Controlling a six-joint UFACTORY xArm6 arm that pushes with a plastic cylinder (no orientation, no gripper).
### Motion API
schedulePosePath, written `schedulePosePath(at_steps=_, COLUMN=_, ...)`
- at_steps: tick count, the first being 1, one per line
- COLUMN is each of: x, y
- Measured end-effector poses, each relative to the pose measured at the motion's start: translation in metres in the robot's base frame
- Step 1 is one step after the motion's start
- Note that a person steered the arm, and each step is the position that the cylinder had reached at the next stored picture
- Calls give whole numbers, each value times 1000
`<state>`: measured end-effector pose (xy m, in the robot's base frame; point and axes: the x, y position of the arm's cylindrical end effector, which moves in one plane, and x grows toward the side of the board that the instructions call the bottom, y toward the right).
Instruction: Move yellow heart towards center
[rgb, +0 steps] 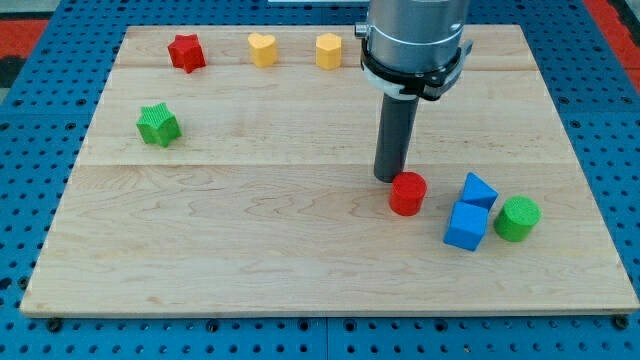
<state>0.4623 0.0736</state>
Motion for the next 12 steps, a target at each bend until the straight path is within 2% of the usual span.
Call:
schedulePosePath(at_steps=1, x=0, y=2)
schedulePosePath(at_steps=3, x=1, y=41)
schedulePosePath(at_steps=4, x=-49, y=11)
schedulePosePath(at_steps=6, x=-186, y=6)
schedulePosePath(at_steps=7, x=-224, y=-38)
schedulePosePath(at_steps=9, x=-267, y=-130)
schedulePosePath(at_steps=10, x=-258, y=-178)
schedulePosePath(at_steps=12, x=-197, y=-165)
